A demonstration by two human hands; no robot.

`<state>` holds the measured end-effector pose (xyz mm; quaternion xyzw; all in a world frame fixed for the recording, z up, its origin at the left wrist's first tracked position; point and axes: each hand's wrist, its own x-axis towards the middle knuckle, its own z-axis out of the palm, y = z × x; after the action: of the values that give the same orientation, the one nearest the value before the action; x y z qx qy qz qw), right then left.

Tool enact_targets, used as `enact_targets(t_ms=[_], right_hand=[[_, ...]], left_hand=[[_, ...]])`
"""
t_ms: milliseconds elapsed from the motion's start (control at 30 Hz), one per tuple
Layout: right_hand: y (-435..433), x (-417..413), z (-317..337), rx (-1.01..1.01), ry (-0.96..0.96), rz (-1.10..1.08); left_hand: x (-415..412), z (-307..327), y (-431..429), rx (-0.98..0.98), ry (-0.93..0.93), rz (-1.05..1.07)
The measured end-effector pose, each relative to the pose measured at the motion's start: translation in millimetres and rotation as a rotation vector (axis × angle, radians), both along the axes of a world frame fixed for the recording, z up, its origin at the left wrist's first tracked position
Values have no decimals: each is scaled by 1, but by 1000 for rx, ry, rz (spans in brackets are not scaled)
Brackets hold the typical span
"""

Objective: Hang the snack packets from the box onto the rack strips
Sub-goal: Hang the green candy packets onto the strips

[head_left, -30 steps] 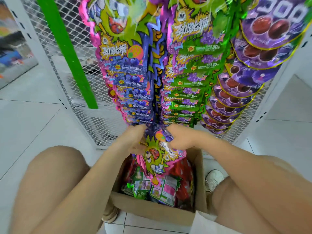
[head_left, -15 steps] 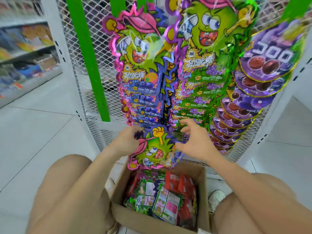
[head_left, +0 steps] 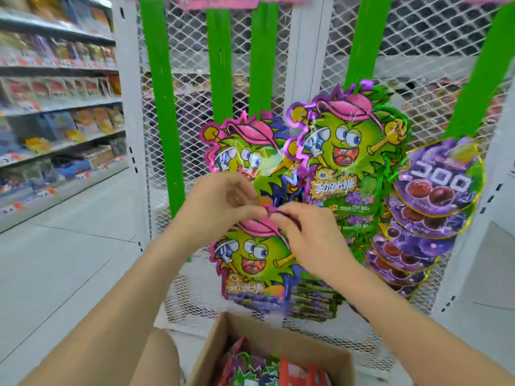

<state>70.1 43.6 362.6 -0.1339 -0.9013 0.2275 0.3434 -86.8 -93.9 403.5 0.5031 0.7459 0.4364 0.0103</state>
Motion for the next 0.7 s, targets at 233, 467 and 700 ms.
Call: enact_targets(t_ms=[233, 467, 700], right_hand=[[13, -39, 122, 302, 217, -311], [38, -67, 167, 449, 52, -521], [50, -91, 185, 206, 184, -363]], left_hand=[[-14, 106, 42, 312, -30, 138], [-27, 142, 70, 281, -253, 195], [-33, 159, 67, 261, -332, 194]])
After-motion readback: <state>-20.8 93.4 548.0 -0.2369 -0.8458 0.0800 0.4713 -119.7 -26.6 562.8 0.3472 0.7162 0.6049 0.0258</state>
